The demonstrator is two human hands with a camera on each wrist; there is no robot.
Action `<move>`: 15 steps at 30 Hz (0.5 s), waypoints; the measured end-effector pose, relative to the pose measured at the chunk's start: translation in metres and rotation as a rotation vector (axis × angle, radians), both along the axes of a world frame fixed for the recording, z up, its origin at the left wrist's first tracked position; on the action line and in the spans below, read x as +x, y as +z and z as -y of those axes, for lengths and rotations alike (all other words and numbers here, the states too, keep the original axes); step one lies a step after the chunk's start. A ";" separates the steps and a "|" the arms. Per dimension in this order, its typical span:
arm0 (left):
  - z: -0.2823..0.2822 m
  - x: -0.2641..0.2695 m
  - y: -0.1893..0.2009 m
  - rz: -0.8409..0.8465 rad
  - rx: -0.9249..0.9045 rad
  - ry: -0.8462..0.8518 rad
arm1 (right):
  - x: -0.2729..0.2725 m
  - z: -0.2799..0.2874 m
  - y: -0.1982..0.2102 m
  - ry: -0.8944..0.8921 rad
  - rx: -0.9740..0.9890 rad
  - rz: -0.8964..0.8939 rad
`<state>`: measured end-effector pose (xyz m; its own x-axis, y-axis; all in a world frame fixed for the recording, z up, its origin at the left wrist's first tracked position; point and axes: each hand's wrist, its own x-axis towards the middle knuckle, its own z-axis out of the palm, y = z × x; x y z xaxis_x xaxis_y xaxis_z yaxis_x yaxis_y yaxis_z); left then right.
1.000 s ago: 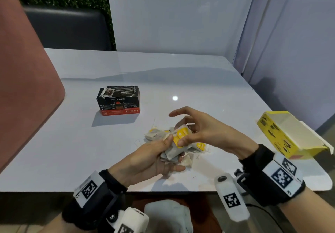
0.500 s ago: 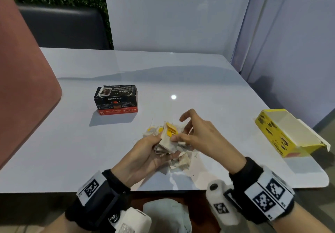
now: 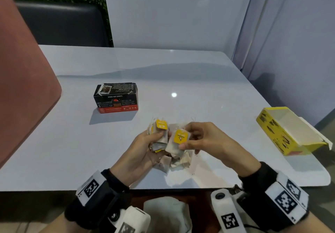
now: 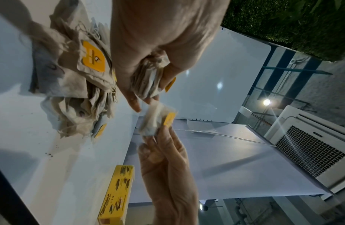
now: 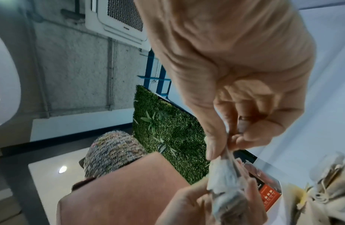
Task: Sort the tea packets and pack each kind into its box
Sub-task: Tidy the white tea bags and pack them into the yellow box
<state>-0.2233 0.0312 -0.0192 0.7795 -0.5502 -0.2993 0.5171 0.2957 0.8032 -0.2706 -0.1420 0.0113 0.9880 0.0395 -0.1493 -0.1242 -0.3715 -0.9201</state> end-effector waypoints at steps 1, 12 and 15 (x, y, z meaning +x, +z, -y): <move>-0.001 0.001 -0.001 -0.006 0.010 0.012 | -0.003 0.003 0.003 0.009 0.032 -0.003; 0.006 -0.013 0.004 0.105 -0.013 -0.225 | 0.015 -0.002 0.008 -0.031 -0.035 0.015; 0.005 -0.012 0.004 0.030 -0.033 -0.223 | 0.016 -0.002 0.005 -0.051 -0.127 0.060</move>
